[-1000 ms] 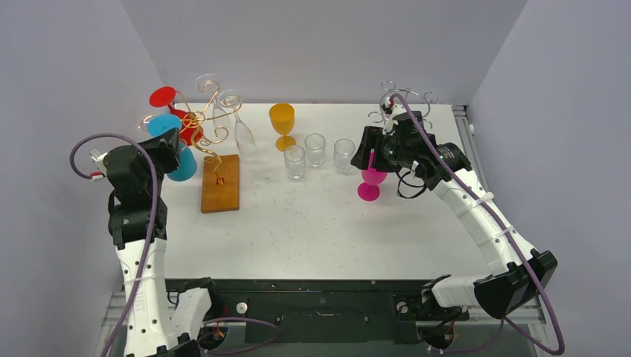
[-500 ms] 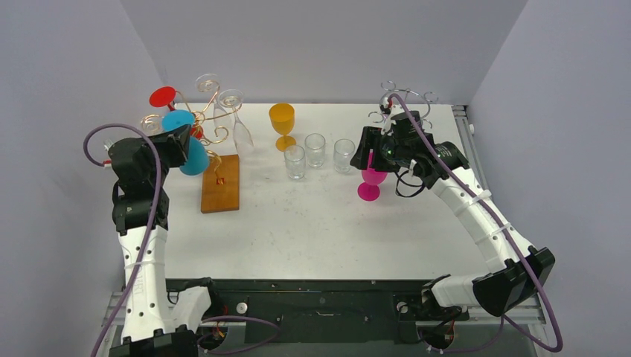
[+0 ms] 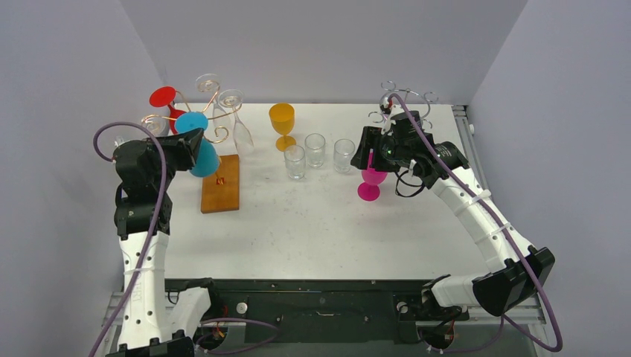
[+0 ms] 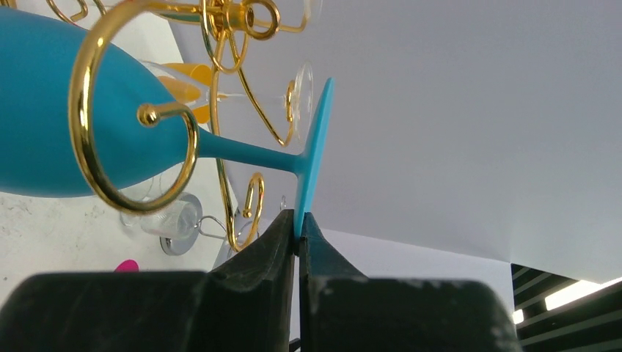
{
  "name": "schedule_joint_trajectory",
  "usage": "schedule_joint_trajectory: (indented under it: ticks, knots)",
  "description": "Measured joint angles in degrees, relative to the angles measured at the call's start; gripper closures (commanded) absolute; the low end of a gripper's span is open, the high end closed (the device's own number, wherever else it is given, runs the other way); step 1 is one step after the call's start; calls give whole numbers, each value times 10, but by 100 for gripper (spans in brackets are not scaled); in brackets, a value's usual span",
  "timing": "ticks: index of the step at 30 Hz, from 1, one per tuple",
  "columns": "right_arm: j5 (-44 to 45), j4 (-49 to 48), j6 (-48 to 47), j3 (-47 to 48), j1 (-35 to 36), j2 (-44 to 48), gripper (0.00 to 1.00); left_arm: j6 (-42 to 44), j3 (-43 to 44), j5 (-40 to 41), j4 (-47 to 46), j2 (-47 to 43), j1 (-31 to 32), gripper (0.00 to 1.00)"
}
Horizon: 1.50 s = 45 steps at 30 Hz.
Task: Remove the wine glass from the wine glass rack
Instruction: Pick up the wine glass from the wine rack, then place the wine glass at the center of the board.
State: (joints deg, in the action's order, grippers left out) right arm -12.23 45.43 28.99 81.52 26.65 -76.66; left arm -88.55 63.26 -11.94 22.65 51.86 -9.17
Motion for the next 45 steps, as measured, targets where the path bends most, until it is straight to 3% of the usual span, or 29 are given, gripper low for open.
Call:
schedule_joint_trajectory:
  ticks: [16,26,30,38,45]
  knots:
    - [9,-2,3,-3,1,3,39,5,-4,51,83,-111,89,100]
    - [11,-53,54,-104,9,97,30,-32,-45,55,107,-180,145,100]
    - [11,-91,91,-153,12,152,27,-46,-51,61,105,-177,198,100]
    - [18,-170,155,-203,15,214,21,-54,-35,189,29,-80,478,100]
    - [1,-329,244,-318,15,268,10,-71,-8,218,-110,35,513,100]
